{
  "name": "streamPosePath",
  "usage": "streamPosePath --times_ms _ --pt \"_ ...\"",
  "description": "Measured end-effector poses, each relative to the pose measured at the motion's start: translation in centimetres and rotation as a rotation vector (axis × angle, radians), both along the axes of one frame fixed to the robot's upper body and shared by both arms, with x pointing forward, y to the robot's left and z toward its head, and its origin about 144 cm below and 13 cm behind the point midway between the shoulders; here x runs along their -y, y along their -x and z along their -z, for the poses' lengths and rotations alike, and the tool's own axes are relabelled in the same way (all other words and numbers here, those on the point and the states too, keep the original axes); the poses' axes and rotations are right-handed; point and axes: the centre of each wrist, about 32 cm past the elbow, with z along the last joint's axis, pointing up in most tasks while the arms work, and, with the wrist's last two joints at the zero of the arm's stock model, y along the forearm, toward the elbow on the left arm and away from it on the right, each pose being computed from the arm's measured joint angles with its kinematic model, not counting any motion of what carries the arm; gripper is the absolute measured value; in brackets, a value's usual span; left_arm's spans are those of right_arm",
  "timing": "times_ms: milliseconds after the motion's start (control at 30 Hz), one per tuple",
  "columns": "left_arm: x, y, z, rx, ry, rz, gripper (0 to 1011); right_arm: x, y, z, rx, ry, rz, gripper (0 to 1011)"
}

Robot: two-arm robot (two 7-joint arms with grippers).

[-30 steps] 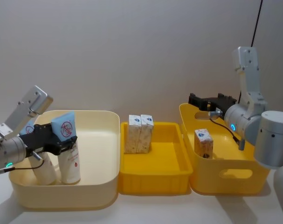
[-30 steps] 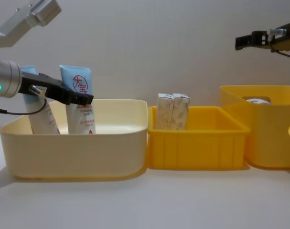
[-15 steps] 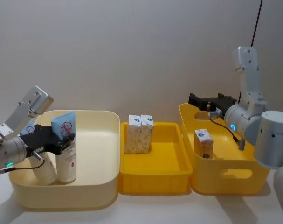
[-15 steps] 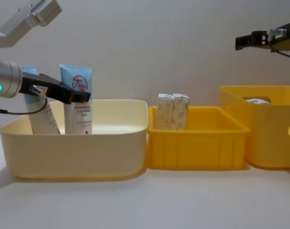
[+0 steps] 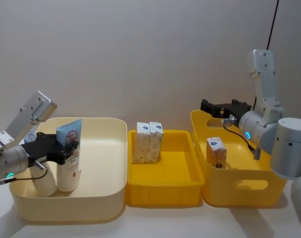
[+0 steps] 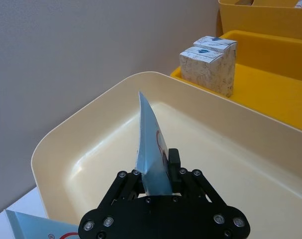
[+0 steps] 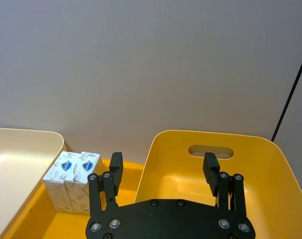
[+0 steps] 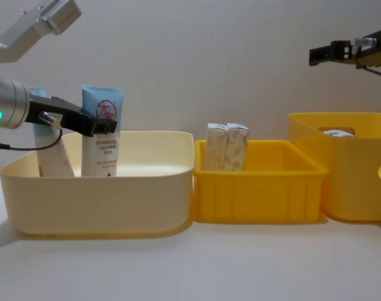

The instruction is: Bimanual collaborative sorting of washing and personal care products

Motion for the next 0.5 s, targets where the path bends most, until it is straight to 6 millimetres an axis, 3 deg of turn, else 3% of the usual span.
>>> streamPosePath --times_ms 500 --pt "0.00 0.00 0.00 0.000 0.000 0.000 236 0.00 0.00 0.00 0.000 0.000 0.000 1001"
